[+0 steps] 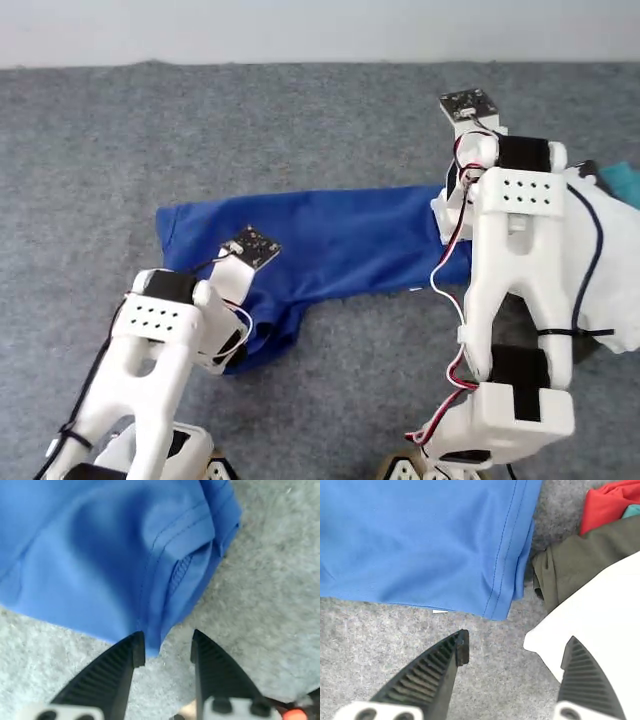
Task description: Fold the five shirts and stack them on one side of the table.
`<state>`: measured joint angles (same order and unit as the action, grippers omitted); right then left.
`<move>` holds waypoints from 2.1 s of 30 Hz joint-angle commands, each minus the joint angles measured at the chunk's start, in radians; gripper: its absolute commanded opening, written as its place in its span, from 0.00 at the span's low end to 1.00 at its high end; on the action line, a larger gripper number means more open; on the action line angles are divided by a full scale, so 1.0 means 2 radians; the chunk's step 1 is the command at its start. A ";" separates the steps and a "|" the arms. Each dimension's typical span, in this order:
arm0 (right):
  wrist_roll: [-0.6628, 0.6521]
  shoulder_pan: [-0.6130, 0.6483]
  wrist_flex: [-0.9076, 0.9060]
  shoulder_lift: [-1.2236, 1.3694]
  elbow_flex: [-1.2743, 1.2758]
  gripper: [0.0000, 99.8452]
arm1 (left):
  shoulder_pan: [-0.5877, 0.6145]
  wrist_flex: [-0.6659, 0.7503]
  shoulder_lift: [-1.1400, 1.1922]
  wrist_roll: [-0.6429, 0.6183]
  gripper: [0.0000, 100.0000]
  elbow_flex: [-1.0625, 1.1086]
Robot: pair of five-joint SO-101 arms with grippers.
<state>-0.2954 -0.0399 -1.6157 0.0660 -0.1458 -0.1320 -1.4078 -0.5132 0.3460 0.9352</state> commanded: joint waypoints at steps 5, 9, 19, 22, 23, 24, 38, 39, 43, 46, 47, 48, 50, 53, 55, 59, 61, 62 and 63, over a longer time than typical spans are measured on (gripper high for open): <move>-0.004 0.003 -0.010 -0.028 -0.018 0.30 | -0.005 0.061 -0.008 0.021 0.11 0.053; -0.004 0.003 -0.013 -0.028 -0.018 0.30 | -0.005 0.091 -0.008 0.021 0.01 0.072; -0.004 0.003 -0.013 -0.028 -0.018 0.30 | -0.005 0.091 -0.012 0.022 0.01 0.044; -0.003 0.003 -0.021 -0.028 -0.018 0.30 | -0.005 0.091 -0.012 0.022 0.01 0.011; -0.003 0.003 -0.026 -0.028 -0.018 0.30 | -0.005 0.091 -0.009 0.022 0.01 -0.001; -0.003 0.004 -0.032 -0.028 -0.018 0.30 | -0.005 0.091 -0.009 0.021 0.01 -0.013; 0.021 0.008 -0.056 -0.029 -0.018 0.30 | 0.068 0.094 0.119 0.067 0.01 -0.185; 0.021 0.010 -0.057 -0.029 -0.018 0.30 | 0.068 0.094 0.140 0.067 0.01 -0.206; 0.021 0.016 -0.068 -0.029 -0.018 0.30 | 0.071 0.094 0.219 0.068 0.01 -0.285; 0.021 0.017 -0.072 -0.030 -0.018 0.30 | 0.071 0.093 0.268 0.084 0.01 -0.322; 0.021 0.017 -0.072 -0.030 -0.018 0.30 | 0.070 0.091 0.279 0.085 0.01 -0.331; 0.021 0.016 -0.073 -0.030 -0.018 0.30 | 0.069 0.091 0.292 0.085 0.01 -0.339; 0.021 0.016 -0.073 -0.030 -0.018 0.30 | 0.069 0.091 0.307 0.085 0.01 -0.348; 0.021 0.017 -0.073 -0.030 -0.018 0.30 | 0.068 0.091 0.312 0.085 0.01 -0.349; 0.021 0.017 -0.073 -0.030 -0.018 0.30 | 0.068 0.091 0.312 0.085 0.01 -0.349; 0.021 0.017 -0.073 -0.030 -0.018 0.30 | 0.068 0.092 0.317 0.090 0.02 -0.349; 0.021 0.017 -0.073 -0.030 -0.018 0.30 | 0.068 0.092 0.317 0.102 0.02 -0.349; 0.021 0.017 -0.073 -0.030 -0.018 0.30 | 0.068 0.094 0.317 0.105 0.02 -0.349; 0.021 0.017 -0.073 -0.030 -0.018 0.30 | 0.068 0.095 0.318 0.107 0.02 -0.349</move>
<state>-0.2647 -0.0138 -1.7400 0.0660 -0.1458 0.0077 -1.2283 0.1250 0.5378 0.2723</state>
